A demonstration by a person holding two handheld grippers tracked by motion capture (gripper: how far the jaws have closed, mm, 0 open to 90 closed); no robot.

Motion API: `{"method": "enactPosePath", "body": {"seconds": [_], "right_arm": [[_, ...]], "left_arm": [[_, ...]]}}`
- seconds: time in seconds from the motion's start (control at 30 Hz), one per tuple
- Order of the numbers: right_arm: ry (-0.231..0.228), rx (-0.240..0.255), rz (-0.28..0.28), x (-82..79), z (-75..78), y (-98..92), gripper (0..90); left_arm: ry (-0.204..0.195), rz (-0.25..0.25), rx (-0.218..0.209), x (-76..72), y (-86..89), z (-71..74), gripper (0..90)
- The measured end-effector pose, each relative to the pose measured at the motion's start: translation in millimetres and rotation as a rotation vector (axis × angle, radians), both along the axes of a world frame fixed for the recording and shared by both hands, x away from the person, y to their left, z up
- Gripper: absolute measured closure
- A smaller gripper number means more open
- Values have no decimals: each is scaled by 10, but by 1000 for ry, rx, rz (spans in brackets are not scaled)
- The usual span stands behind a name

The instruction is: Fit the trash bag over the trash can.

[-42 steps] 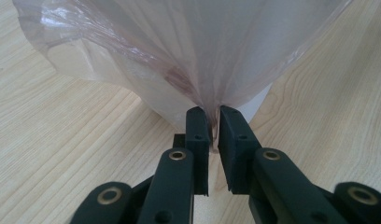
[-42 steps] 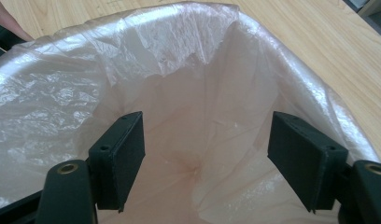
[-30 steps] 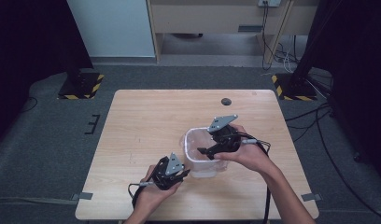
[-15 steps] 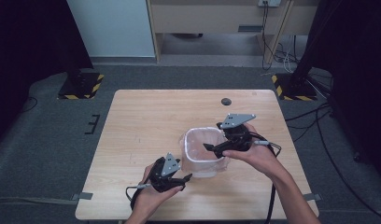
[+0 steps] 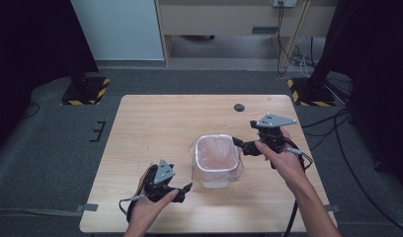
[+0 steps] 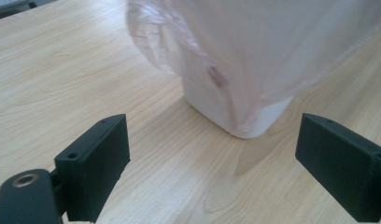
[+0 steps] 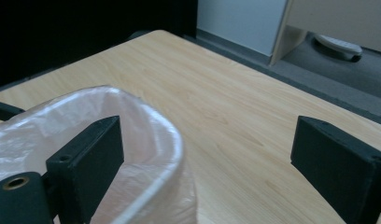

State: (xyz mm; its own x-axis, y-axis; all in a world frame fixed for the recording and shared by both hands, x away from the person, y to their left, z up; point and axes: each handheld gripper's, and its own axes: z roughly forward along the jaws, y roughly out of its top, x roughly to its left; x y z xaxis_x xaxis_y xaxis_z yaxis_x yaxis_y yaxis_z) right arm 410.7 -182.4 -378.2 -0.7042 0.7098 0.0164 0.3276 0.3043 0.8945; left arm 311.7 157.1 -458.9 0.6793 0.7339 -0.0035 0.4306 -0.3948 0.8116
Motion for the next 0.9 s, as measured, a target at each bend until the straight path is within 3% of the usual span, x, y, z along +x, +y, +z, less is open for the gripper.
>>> {"method": "enactPosePath", "body": {"seconds": [0.2, 0.47, 0.57, 0.7, 0.9], "right_arm": [[-1, 35, -71, 22, -58, -261, 93], [0, 44, -130, 21, -230, -541, 91], [5, 34, -142, 22, -302, -609, 92], [30, 43, -175, 39, -514, -731, 97], [66, 32, -198, 49, -764, -777, 103]], "left_arm": [[-28, 14, -6, 71, 120, 19, 52], [-14, 77, -13, 244, 291, 10, 50], [-15, 97, 3, 336, 335, -15, 50], [6, 135, 17, 449, 367, -91, 54], [35, 142, 50, 569, 335, -183, 54]]}}
